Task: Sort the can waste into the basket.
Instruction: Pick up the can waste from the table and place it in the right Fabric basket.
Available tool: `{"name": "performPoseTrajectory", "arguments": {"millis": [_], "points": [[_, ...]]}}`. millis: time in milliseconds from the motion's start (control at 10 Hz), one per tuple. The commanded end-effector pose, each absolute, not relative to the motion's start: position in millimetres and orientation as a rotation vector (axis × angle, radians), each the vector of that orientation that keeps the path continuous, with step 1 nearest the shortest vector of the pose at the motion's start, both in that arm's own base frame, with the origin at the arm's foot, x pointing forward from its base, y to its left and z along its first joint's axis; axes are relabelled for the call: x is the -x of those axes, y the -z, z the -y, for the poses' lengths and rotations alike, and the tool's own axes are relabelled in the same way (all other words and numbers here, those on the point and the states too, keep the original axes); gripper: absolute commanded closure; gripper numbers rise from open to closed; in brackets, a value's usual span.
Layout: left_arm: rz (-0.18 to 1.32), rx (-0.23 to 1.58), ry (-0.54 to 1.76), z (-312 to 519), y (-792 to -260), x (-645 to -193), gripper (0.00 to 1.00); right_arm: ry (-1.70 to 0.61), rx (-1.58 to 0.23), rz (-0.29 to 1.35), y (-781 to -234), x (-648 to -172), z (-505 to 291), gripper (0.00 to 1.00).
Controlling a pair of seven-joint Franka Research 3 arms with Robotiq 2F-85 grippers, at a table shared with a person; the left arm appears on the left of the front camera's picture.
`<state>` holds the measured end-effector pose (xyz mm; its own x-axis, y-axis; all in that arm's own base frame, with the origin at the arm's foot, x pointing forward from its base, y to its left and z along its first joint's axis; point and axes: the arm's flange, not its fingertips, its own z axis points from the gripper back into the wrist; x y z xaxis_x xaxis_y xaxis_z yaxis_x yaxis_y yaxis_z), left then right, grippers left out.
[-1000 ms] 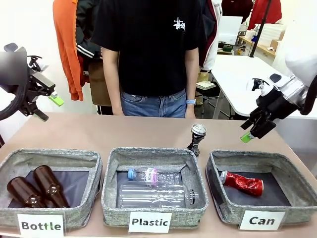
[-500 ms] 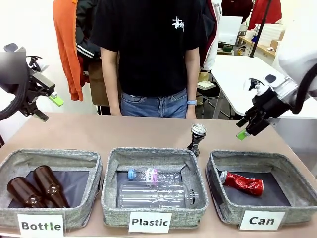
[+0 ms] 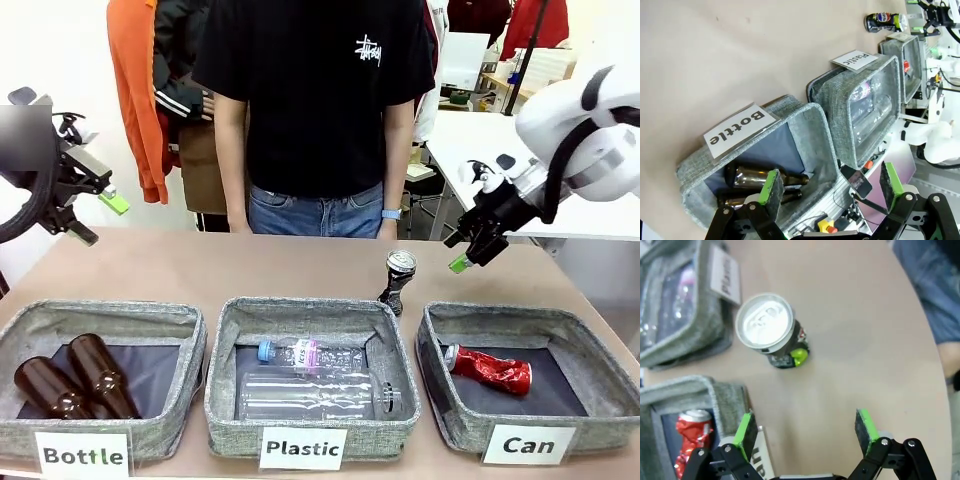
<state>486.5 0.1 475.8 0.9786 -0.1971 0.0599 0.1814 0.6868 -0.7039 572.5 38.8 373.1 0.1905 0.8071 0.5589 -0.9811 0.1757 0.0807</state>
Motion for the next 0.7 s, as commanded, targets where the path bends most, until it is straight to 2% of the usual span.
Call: {"name": "performPoseTrajectory", "arguments": {"millis": [0,600], "points": [[-0.012,0.799,0.212,0.2,-476.5,-482.8,0.0,-1.45,-0.481,0.417,-359.2,-589.7,-40.0,0.0],[-0.012,0.799,0.212,0.2,-476.5,-482.8,0.0,-1.588,-0.607,0.361,-307.3,-615.0,-72.7,0.0]]}}
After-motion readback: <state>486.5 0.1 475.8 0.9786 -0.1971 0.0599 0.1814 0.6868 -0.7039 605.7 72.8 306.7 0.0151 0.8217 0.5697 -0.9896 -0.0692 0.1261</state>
